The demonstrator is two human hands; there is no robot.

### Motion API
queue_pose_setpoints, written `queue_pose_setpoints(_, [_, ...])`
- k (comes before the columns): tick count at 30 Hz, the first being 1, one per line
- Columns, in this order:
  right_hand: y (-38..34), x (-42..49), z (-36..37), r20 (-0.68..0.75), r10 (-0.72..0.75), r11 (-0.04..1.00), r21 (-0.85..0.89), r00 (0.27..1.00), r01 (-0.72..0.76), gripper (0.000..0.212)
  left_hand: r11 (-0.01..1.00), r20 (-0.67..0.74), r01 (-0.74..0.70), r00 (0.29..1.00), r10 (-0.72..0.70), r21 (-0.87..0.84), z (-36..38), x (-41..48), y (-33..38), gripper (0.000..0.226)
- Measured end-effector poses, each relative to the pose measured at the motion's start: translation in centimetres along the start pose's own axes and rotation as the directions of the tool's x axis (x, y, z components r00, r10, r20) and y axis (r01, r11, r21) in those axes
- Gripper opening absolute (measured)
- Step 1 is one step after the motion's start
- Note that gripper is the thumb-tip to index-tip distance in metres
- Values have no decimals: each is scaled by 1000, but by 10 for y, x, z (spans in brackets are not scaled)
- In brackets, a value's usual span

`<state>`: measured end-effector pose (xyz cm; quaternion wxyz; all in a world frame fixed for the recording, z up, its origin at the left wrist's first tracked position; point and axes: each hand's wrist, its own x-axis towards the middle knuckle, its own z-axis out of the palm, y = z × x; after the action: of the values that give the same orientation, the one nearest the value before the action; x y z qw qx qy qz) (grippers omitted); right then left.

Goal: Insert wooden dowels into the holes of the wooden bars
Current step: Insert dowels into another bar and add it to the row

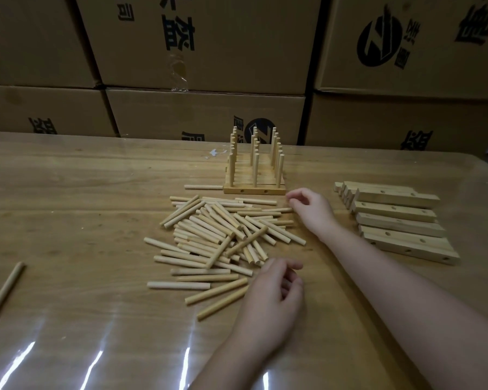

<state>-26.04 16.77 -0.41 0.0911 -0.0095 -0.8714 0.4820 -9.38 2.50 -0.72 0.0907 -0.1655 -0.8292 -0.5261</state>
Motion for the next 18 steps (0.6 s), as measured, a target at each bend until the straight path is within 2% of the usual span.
queue_pose_setpoints(2, [0, -14, -7, 8, -3, 999, 39, 1000, 3, 18, 1000, 6, 4, 1000, -4, -4, -1, 1, 0, 18])
queue_pose_setpoints(4, [1, -31, -18, 13, -28, 1000, -12, 1000, 28, 18, 1000, 7, 12, 1000, -12, -4, -2, 2, 0, 17])
queue_pose_setpoints(7, [9, -60, -46, -39, -133, 958, -260, 990, 118, 19, 999, 13, 36, 999, -36, -22, -2, 2, 0, 16])
queue_pose_setpoints(10, [22, -87, -72, -139, -237, 828, -547, 961, 125, 32, 995, 19, 86, 996, -85, -49, -1, 2, 0, 16])
queue_pose_setpoints(12, [31, -100, -84, -174, -166, 780, -625, 971, 21, 43, 992, 22, 109, 994, -108, -65, -1, 2, 0, 17])
queue_pose_setpoints(15, [39, -112, -90, -192, 50, 780, -606, 980, -158, 57, 985, 34, 148, 989, -145, -92, -1, 3, -1, 17])
queue_pose_setpoints(18, [37, -116, -89, -220, 90, 784, -586, 971, -205, 62, 974, 54, 183, 983, -177, -135, -1, 3, -1, 17])
